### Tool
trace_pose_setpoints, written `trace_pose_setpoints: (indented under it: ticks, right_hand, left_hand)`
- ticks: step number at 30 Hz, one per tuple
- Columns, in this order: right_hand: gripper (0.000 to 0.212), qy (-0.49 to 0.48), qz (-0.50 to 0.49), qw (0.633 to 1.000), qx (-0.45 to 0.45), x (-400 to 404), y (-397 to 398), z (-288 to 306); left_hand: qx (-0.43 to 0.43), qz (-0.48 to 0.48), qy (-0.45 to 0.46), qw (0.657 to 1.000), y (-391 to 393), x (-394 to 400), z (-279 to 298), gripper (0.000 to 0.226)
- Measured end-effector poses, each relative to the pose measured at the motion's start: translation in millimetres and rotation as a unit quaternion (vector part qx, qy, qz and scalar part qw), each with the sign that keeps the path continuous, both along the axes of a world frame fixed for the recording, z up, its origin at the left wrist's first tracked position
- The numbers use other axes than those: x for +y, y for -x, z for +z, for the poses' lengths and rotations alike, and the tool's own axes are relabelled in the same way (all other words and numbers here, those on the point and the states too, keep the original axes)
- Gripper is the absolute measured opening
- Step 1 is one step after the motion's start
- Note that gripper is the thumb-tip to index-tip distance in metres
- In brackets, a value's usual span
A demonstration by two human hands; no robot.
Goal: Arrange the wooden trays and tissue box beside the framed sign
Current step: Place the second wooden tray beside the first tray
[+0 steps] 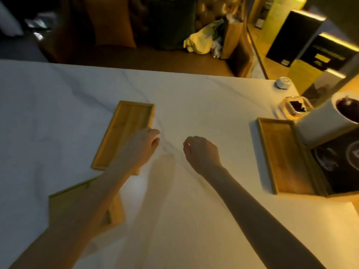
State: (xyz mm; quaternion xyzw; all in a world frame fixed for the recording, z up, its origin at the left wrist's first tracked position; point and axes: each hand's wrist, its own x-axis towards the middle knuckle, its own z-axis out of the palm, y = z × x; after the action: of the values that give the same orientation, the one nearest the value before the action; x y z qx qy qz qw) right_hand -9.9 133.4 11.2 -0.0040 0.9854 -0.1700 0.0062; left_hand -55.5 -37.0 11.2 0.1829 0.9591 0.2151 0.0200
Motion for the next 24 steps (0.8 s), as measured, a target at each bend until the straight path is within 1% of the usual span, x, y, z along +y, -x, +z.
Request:
trace_pose_setpoints:
  ticks: [4,6,8,10,13,14,16,19,24]
  right_hand:
    - [0.032,0.037,0.044,0.998,-0.026,-51,14,-25]
    - [0.035,0.044,0.058,0.996,-0.056,-72,19,-40]
    - [0.042,0.034,0.072,0.993,-0.087,-89,21,-54]
    - [0.052,0.030,0.078,0.989,-0.122,-102,21,-68]
    - [0.061,0.035,0.070,0.981,-0.176,-114,20,-84]
    - [0.062,0.033,0.067,0.980,-0.184,-117,19,-88]
    - [0.063,0.033,0.065,0.980,-0.186,-120,17,-92]
    - [0.060,0.050,0.059,0.979,-0.188,-121,17,-93]
    - [0.054,0.148,0.021,0.963,-0.222,-122,22,-82]
  left_hand:
    - [0.025,0.014,0.087,0.996,16,-58,-20,0.044]
    - [0.011,0.036,0.122,0.992,21,-82,-29,0.051]
    - [-0.020,0.072,0.149,0.986,27,-100,-39,0.057]
    - [-0.073,0.106,0.185,0.974,32,-117,-50,0.063]
    - [-0.148,0.123,0.254,0.948,36,-134,-66,0.069]
    - [-0.165,0.126,0.261,0.943,36,-137,-70,0.069]
    - [-0.184,0.137,0.242,0.943,36,-139,-76,0.063]
    - [-0.186,0.164,0.175,0.953,38,-135,-75,0.047]
    - [-0.196,0.240,0.055,0.949,41,-128,-72,0.026]
